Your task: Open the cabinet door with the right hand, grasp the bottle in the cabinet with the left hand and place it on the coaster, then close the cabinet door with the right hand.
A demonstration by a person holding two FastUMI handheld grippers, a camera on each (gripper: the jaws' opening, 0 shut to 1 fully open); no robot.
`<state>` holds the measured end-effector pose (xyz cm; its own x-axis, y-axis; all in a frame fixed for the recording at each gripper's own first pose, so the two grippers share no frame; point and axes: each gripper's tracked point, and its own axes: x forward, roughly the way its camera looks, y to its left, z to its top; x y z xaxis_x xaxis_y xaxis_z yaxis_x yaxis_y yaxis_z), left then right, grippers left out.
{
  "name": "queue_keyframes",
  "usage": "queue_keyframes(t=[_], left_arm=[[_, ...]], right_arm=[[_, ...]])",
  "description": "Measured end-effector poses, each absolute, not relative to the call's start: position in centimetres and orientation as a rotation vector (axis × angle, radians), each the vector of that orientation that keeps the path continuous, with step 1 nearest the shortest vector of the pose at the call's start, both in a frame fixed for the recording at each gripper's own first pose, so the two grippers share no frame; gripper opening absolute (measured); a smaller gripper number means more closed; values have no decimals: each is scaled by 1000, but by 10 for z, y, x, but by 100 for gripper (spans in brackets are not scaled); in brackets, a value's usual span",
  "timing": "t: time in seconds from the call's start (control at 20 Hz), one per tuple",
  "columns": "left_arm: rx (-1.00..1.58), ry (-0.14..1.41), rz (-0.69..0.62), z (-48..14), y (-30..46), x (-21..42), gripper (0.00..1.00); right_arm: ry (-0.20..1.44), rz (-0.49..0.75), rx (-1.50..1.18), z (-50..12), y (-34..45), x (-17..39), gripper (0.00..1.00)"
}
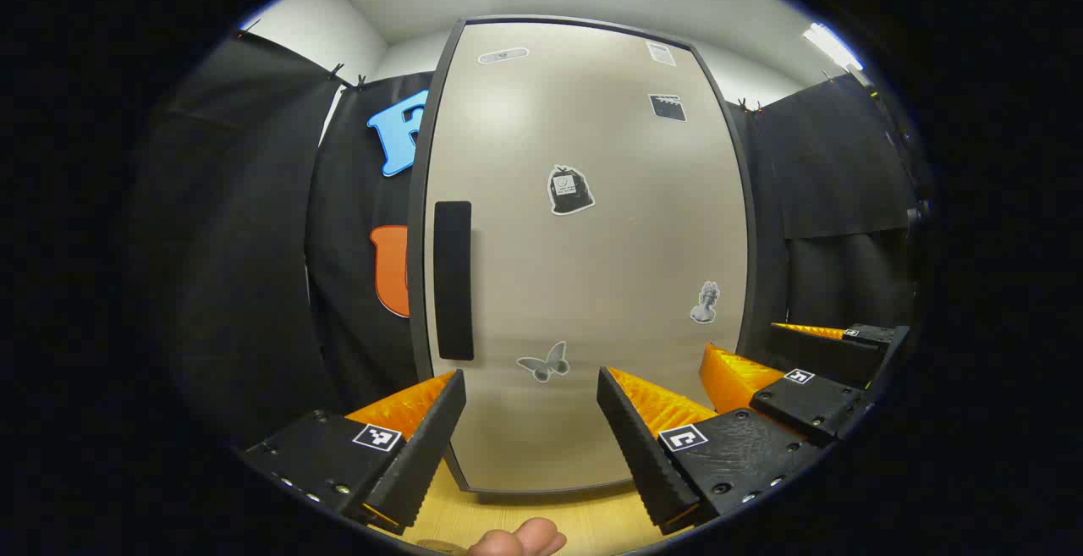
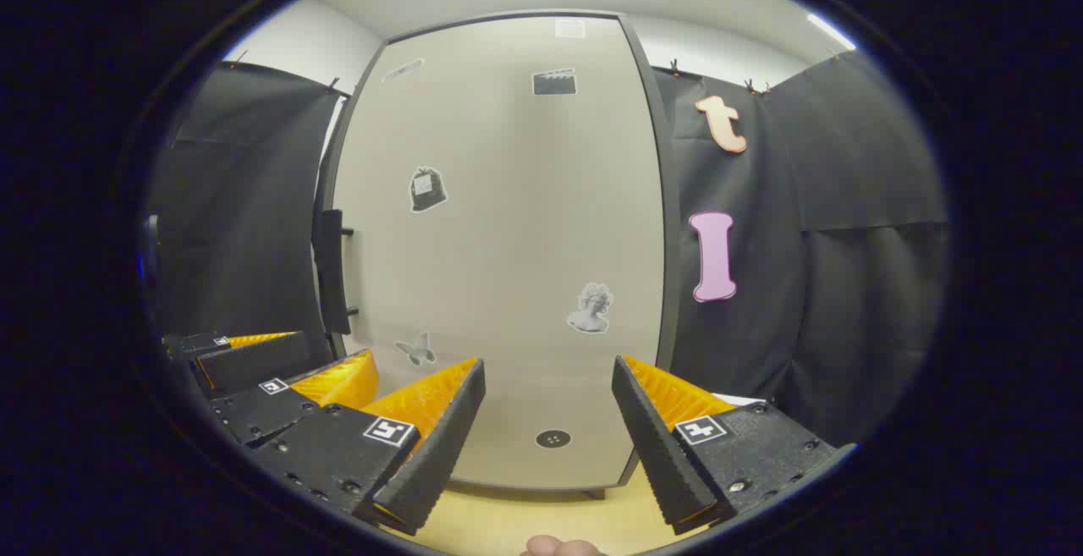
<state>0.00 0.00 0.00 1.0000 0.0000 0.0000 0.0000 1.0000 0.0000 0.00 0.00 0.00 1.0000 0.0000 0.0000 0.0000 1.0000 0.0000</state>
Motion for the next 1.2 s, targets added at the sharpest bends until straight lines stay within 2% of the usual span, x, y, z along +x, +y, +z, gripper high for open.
queue_keyframes(t=[1.2], left_arm=[[41,-22,60,0,21,-2,95]], right_arm=[[45,12,-16,-16,9,13,97]])
